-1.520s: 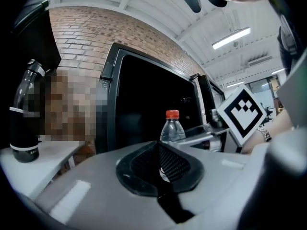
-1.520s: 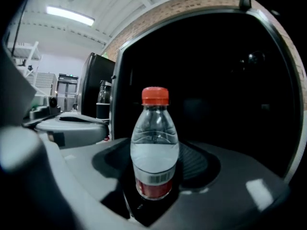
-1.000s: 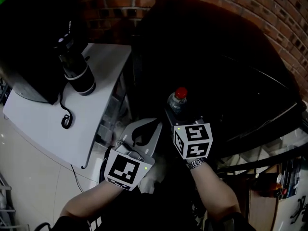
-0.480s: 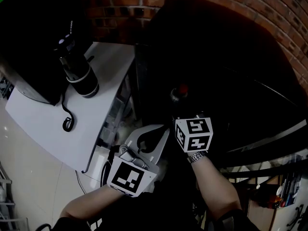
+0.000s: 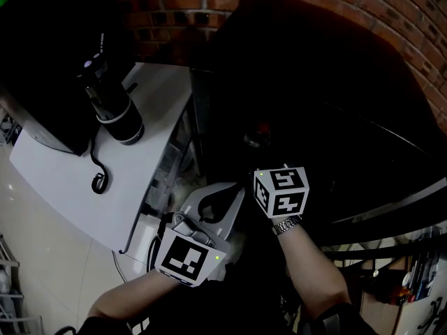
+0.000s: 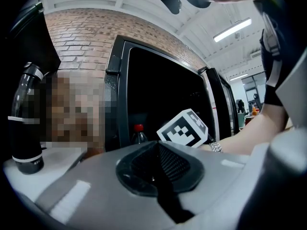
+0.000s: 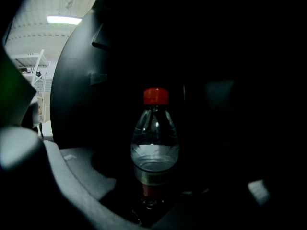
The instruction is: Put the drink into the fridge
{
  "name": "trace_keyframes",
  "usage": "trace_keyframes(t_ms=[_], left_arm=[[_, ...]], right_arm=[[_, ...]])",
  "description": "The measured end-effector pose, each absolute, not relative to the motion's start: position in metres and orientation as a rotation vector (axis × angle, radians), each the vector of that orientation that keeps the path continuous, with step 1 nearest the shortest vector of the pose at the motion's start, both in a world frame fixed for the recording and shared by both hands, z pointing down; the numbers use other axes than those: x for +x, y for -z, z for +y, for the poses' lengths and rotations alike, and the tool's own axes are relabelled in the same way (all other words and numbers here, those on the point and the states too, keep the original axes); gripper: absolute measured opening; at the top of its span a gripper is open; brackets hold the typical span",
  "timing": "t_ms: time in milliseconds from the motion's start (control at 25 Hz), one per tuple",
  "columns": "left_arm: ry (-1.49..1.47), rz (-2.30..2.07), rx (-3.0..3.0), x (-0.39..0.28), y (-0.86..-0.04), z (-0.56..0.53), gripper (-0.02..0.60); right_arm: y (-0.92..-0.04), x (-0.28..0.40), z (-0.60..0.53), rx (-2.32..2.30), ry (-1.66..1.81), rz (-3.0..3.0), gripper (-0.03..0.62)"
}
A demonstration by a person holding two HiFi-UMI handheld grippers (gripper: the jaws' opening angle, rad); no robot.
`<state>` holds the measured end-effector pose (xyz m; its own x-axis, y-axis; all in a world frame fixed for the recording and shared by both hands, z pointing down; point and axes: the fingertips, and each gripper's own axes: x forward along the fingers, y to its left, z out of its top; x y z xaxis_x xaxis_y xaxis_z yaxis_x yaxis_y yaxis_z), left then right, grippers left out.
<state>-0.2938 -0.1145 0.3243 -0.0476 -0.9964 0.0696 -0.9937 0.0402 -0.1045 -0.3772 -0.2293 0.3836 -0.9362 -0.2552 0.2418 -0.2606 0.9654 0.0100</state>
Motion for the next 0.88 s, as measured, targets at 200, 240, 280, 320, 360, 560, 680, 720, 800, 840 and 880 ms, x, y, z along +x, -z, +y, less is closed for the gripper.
trace_keyframes(t_ms=[200,240,280,320,360,560,680,720,800,840,880], left_arm=[[0.186,2.243,-2.151,-0.29,-0.322,-0.113,0.003],[0.181,2.242,-2.15,-0.289,-0.321,-0.113,0.003],[0.174,2.242,-2.149,-0.288,-0.319,-0.113,0.003],[0.166,2.242,-2.147,-0.287,-0.317,-0.112,0.003],[0.156,2.241,-2.144,-0.285,-0.315,-0.112,0.003],[0.115,2.21,-2.151,-0.272,-0.304,-0.114,0.003],[0.092,2.185,-2.173,-0.26,-0.3,-0.115,0.003],[0.086,2.176,-2.181,-0.255,-0.299,-0.116,0.003],[0.079,2.153,-2.202,-0.244,-0.297,-0.117,0.003],[0.077,2.138,-2.215,-0.238,-0.297,-0.118,0.003],[0.076,2.122,-2.231,-0.231,-0.296,-0.118,0.003]], right_arm=[[-0.373,-0.373,-0.226,0.392,-0.003,-2.885,0.311],[-0.37,-0.371,-0.225,0.394,-0.001,-2.889,0.311],[-0.367,-0.367,-0.223,0.395,0.001,-2.892,0.311],[-0.365,-0.363,-0.22,0.396,0.002,-2.895,0.311],[-0.363,-0.359,-0.218,0.398,0.003,-2.899,0.311],[-0.348,-0.323,-0.206,0.434,0.002,-2.925,0.311],[-0.338,-0.296,-0.2,0.476,0.006,-2.94,0.311],[-0.335,-0.287,-0.199,0.491,0.006,-2.944,0.31],[-0.33,-0.267,-0.196,0.528,0.001,-2.951,0.31],[-0.327,-0.256,-0.195,0.549,-0.002,-2.953,0.302],[-0.325,-0.246,-0.193,0.57,-0.002,-2.954,0.292]])
